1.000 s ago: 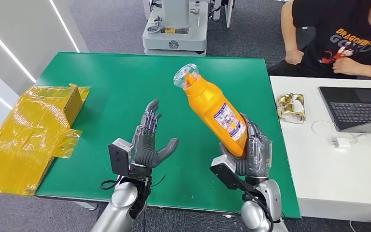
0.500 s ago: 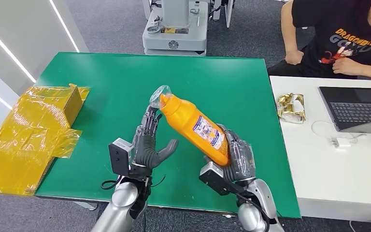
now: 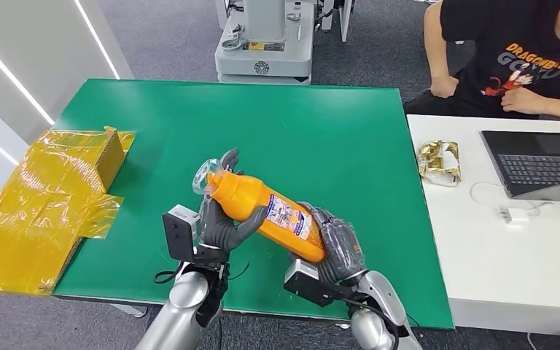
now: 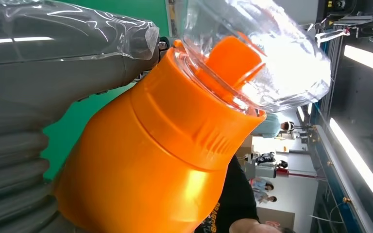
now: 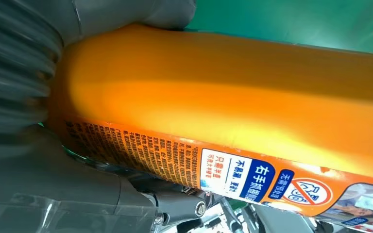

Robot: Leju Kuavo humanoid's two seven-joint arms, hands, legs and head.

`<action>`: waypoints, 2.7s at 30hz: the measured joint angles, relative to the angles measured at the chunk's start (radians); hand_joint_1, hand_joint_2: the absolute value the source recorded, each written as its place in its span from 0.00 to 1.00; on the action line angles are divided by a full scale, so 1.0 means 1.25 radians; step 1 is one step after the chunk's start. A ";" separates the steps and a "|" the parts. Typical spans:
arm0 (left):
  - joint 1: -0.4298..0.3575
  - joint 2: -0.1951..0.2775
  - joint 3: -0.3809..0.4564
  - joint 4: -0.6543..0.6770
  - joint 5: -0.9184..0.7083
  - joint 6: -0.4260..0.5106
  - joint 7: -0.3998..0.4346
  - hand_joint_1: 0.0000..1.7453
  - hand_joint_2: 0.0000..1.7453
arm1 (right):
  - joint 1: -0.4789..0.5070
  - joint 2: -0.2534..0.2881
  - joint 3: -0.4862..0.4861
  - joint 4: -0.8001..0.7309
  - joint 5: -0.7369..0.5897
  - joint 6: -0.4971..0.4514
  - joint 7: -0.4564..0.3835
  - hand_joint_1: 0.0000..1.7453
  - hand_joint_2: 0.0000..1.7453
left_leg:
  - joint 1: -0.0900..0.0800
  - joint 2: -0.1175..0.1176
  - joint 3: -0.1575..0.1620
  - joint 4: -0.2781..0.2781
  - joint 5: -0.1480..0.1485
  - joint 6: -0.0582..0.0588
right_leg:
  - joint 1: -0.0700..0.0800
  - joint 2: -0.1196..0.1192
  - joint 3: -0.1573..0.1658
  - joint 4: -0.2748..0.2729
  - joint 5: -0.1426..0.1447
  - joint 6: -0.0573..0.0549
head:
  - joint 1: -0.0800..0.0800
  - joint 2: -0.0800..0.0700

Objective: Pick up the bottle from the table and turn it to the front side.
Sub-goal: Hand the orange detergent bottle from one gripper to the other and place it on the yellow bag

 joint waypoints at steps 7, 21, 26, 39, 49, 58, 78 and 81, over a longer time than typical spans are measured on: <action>0.010 0.013 0.003 0.004 -0.013 0.057 -0.007 0.00 1.00 | -0.022 -0.001 0.011 0.038 0.004 0.030 0.047 1.00 1.00 | 0.000 0.000 0.000 0.000 0.000 0.000 | 0.000 0.000 0.000 0.000 0.000 0.000 | 0.000 0.000; 0.043 0.020 0.015 -0.024 -0.029 0.130 -0.031 0.96 1.00 | -0.056 -0.002 0.045 0.077 0.008 0.047 0.074 1.00 1.00 | 0.000 0.000 0.000 0.000 0.000 0.000 | 0.000 0.000 0.000 0.000 0.000 0.000 | 0.000 0.000; 0.045 0.020 0.015 -0.027 -0.028 0.130 -0.031 1.00 1.00 | -0.066 -0.002 0.054 0.087 0.004 0.035 0.074 1.00 1.00 | 0.000 0.000 0.000 0.000 0.000 0.000 | 0.000 0.000 0.000 0.000 0.000 0.000 | 0.000 0.000; 0.051 0.021 0.015 -0.031 -0.024 0.127 -0.024 1.00 1.00 | -0.071 -0.004 0.069 0.098 0.021 0.018 0.080 1.00 1.00 | 0.000 0.000 0.000 0.000 0.000 0.000 | 0.000 0.000 0.000 0.000 0.000 0.000 | 0.000 0.000; 0.052 0.021 0.015 -0.031 -0.023 0.122 -0.022 1.00 1.00 | -0.069 -0.007 0.072 0.096 0.039 0.000 0.086 1.00 1.00 | 0.000 0.000 0.000 0.000 0.000 0.000 | 0.000 0.000 0.000 0.000 0.000 0.000 | 0.000 0.000; 0.046 0.020 0.009 -0.035 -0.022 0.118 -0.024 0.48 1.00 | -0.046 -0.007 0.077 0.060 0.107 -0.107 0.086 1.00 1.00 | 0.000 0.000 0.000 0.000 0.000 0.000 | 0.000 0.000 0.000 0.000 0.000 0.000 | 0.000 0.000; 0.037 0.018 0.007 -0.036 -0.012 0.112 -0.013 0.00 1.00 | -0.024 0.002 0.086 0.030 0.104 -0.043 0.090 1.00 1.00 | 0.000 0.000 0.000 0.000 0.000 0.000 | 0.000 0.000 0.000 0.000 0.000 0.000 | 0.000 0.000; 0.039 0.019 0.007 -0.036 -0.011 0.111 -0.010 0.00 1.00 | -0.024 0.003 0.087 0.031 0.102 -0.024 0.095 1.00 1.00 | 0.000 0.000 0.000 0.000 0.000 0.000 | 0.000 0.000 0.000 0.000 0.000 0.000 | 0.000 0.000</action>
